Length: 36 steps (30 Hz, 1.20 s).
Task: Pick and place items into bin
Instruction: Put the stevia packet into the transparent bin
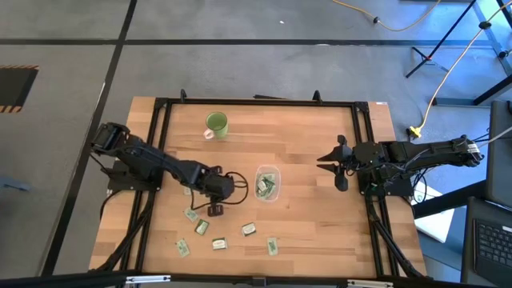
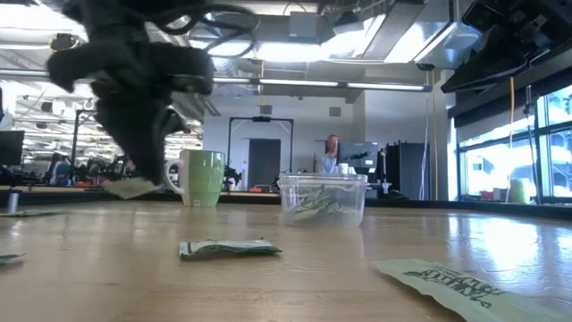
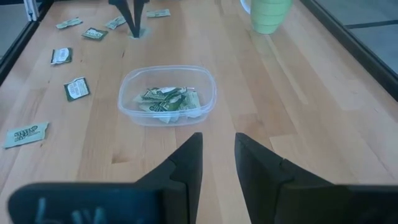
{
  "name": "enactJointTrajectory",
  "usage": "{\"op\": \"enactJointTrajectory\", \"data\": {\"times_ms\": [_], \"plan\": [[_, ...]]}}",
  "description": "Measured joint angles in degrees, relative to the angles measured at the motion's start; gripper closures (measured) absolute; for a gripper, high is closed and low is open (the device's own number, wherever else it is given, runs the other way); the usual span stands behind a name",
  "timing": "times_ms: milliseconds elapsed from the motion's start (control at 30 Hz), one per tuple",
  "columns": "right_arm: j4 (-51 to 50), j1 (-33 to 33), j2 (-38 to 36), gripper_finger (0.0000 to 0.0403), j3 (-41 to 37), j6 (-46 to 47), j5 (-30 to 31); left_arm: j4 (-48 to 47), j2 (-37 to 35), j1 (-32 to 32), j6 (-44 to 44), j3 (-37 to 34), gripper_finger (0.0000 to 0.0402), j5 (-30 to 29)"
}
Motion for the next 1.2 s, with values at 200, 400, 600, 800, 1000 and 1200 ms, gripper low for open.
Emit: {"op": "enactJointTrajectory", "data": {"times_ms": [200,400,600,800,1000,1200], "plan": [[0.02,-0.01,0.02,0.0305,0.02,-1.52,0.00,8.13,0.04,3.39,7.68,4.12,0.0400,-0.09],[0.04,-0.02,0.02,0.0305,0.02,-1.51,0.00,14.98,0.41,8.40,17.87,8.77,0.0400,3.43],[0.13,-0.02,0.04,0.0305,0.02,-1.50,-0.01,14.62,4.96,11.03,25.54,15.41,0.0399,4.35],[2.48,-0.02,0.04,0.0305,-1.94,-2.54,0.00,9.76,14.01,12.25,30.09,23.84,0.0399,8.73],[3.46,-0.02,0.04,0.0305,-3.98,-1.73,0.00,5.31,22.73,12.45,32.55,30.93,0.0398,9.14],[3.80,-0.02,-0.02,0.0305,-4.46,-1.23,0.00,3.38,26.28,12.59,33.34,32.40,0.0398,9.15]]}}
